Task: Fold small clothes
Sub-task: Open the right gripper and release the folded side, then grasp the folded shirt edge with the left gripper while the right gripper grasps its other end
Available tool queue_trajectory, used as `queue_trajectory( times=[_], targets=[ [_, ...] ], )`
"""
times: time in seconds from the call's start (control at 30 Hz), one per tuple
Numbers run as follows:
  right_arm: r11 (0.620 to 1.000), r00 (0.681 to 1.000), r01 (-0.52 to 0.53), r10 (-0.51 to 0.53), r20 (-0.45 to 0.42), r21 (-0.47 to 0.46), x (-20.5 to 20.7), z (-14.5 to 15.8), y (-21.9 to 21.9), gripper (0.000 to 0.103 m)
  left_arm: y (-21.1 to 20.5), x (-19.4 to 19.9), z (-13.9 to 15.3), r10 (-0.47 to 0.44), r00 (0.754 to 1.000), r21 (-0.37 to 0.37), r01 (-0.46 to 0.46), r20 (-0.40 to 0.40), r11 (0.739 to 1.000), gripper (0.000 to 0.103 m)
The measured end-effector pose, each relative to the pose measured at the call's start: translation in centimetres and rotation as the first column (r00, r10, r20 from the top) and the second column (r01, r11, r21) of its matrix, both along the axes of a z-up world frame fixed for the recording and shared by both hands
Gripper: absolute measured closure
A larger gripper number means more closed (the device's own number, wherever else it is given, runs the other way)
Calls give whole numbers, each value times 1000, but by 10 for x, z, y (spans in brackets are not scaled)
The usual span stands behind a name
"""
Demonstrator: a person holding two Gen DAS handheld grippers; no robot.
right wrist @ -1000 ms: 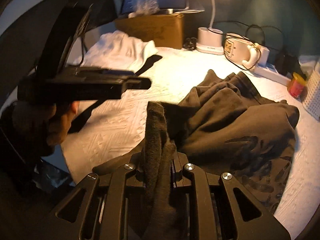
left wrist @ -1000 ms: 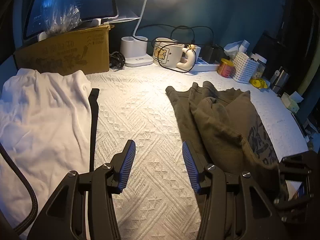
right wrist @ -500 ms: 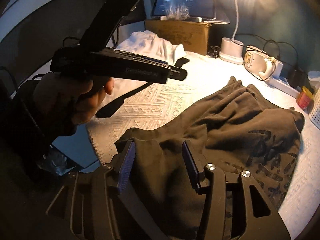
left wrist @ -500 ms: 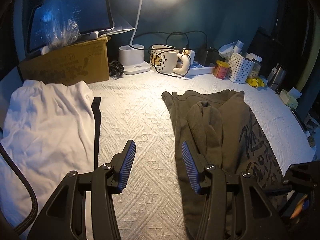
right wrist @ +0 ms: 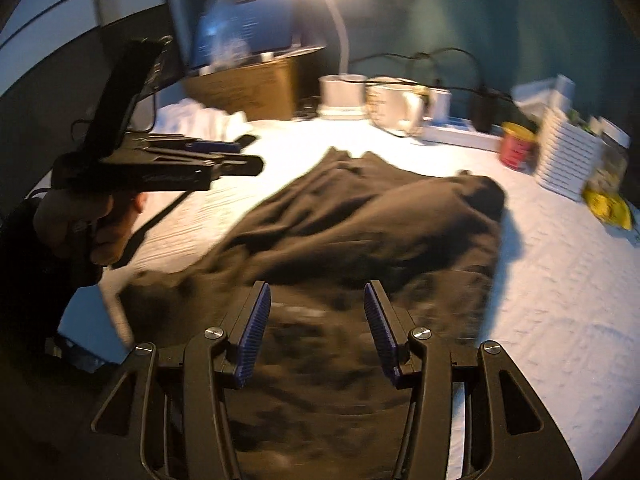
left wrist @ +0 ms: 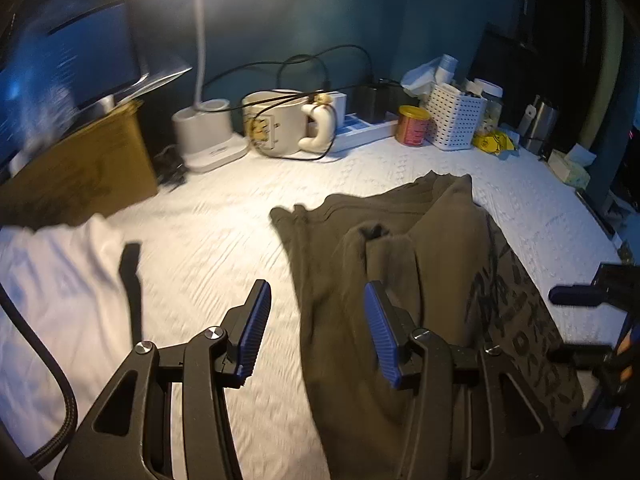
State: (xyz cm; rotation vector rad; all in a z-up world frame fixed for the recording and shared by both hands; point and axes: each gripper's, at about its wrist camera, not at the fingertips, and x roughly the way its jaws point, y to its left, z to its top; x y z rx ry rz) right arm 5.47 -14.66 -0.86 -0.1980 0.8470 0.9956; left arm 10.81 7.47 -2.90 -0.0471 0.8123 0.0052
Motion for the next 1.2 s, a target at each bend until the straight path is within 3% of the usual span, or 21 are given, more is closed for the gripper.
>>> queue_trajectory(
  times=[0.3, 0.6, 0.67, 0.73, 0.77, 0.83, 1.1, 1.2],
  targets=[
    [990, 990, 139, -138, 9, -39, 66, -10, -18, 51, -13, 56, -16, -119, 993, 37, 119, -5, 992, 55],
    [976, 977, 213, -210, 46, -53, 147, -9, -13, 51, -11, 85, -32, -204, 979, -16, 203, -27, 979, 55],
    [974, 976, 214, -212, 39, -71, 165, -14, -7, 51, -13, 87, -36, -233, 972, -27, 232, -34, 972, 66],
    [973, 977, 213, -212, 15, -86, 178, -22, -4, 51, -13, 88, -40, -262, 964, -58, 259, -49, 964, 89],
    [971, 976, 218, -219, -2, -96, 185, -27, -4, 51, -13, 87, -41, -265, 963, -59, 263, -47, 963, 91],
    [967, 971, 230, -235, -41, -108, 197, -36, -7, 51, -13, 86, -41, -262, 964, -55, 260, -44, 964, 97],
    [969, 955, 237, -245, -165, -69, 215, -59, -23, 51, 22, 68, -3, -101, 992, -57, 105, 73, 993, 99],
    [972, 952, 230, -234, -197, -46, 220, -62, -24, 51, 37, 67, 0, -60, 995, -64, 65, 75, 996, 100]
  ],
)
